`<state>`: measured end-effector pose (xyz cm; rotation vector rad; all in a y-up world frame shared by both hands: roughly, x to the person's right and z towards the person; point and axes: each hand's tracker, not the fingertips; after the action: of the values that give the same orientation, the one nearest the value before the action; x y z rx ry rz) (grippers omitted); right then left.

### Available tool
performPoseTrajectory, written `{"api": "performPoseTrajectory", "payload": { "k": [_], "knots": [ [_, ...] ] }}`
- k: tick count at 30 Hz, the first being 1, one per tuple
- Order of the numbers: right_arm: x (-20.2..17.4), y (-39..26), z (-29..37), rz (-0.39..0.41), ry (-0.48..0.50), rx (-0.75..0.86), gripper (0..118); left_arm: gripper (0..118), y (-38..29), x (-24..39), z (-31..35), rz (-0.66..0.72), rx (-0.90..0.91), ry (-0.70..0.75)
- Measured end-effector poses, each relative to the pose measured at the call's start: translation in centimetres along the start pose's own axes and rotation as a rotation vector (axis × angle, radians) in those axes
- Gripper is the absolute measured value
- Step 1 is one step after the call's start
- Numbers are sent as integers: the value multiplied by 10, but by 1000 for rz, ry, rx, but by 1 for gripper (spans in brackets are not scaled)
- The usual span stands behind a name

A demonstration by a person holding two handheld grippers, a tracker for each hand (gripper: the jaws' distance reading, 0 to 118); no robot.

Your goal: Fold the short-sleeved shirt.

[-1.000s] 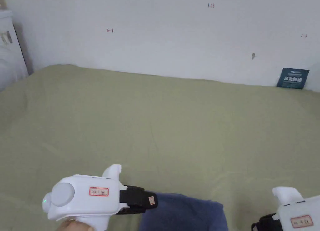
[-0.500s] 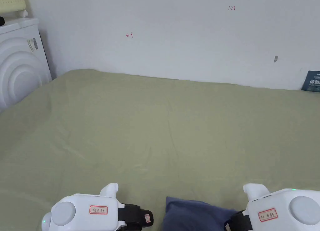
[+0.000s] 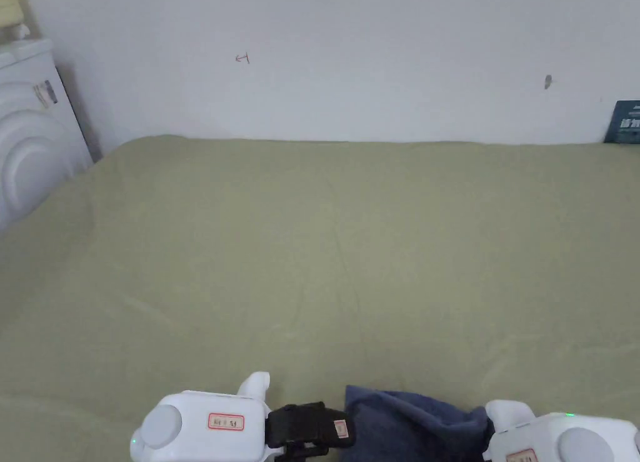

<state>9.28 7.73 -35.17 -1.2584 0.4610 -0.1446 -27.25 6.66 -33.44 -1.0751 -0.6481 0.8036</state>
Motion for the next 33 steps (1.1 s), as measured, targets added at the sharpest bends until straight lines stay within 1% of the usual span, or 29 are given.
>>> {"api": "performPoseTrajectory", "payload": {
  "k": [1, 2, 4, 5, 6, 7, 8, 9, 10, 11, 12, 14, 15, 16, 18, 20, 22, 23, 26, 29, 30, 33],
  "knots": [
    [-1, 1, -1, 6, 1, -2, 0, 118, 3, -5, -10, 22, -24, -27],
    [2, 1, -1, 4, 7, -2, 0, 118, 5, -10, -24, 51, -12, -70],
    [7, 1, -2, -15, 29, 0, 0, 118, 3, -12, -45, 66, 52, -260],
    [8, 2, -1, -25, 36, -1, 0, 118, 4, -10, -60, 93, 10, -284],
    [8, 1, -1, -33, 39, -1, 0, 118, 4, -3, -74, 103, -42, -254],
    [8, 1, -1, -37, 38, 0, 0, 117, 2, 7, -79, 80, -22, -221],
    [7, 1, -1, -35, 37, 2, 0, 112, 2, 15, -80, 54, -28, -208],
    [7, 0, -2, -30, 36, 5, 0, 93, 1, 18, -83, 46, -96, -191],
    [7, 0, -2, -29, 35, 6, 0, 49, 1, 19, -85, 47, -129, -158],
    [7, 0, -2, -29, 36, 6, 0, 28, -3, 17, -90, 19, -131, -40],
    [7, 1, -3, -28, 38, 3, 0, 28, -6, 10, -89, 34, -113, 0],
    [7, 1, -2, -28, 39, 4, 0, 28, -5, -10, -79, 150, -63, -158],
    [4, 1, 0, -29, 36, 5, 0, 28, -7, -13, -78, 165, -45, -137],
    [1, 1, 0, -28, 27, 6, 0, 28, -9, -16, -77, 150, -49, -152],
    [-7, 1, 0, -5, -23, 5, 0, 28, -11, -7, -76, 94, -49, -141],
    [-17, 2, 1, 27, -64, 5, 0, 28, -6, -8, -73, 101, -64, -139],
    [-27, 3, 3, 27, -87, 7, 0, 28, -1, -9, -67, 97, -77, -143],
    [-32, 5, 4, 24, -97, 6, 0, 28, 0, -10, -62, 74, -86, -135],
    [-50, 10, 2, 10, -94, -2, 0, 28, 7, -15, -41, 35, -88, -147],
    [-77, 16, -7, 20, -82, 0, 0, 28, 18, -27, -5, 22, -79, -137],
    [-88, 18, -10, 31, -72, 8, 0, 28, 26, -33, 9, 19, -69, -120],
    [-115, 28, -17, 32, -39, 37, 0, 28, 44, -58, 56, 26, -51, -53]
  ]
}}
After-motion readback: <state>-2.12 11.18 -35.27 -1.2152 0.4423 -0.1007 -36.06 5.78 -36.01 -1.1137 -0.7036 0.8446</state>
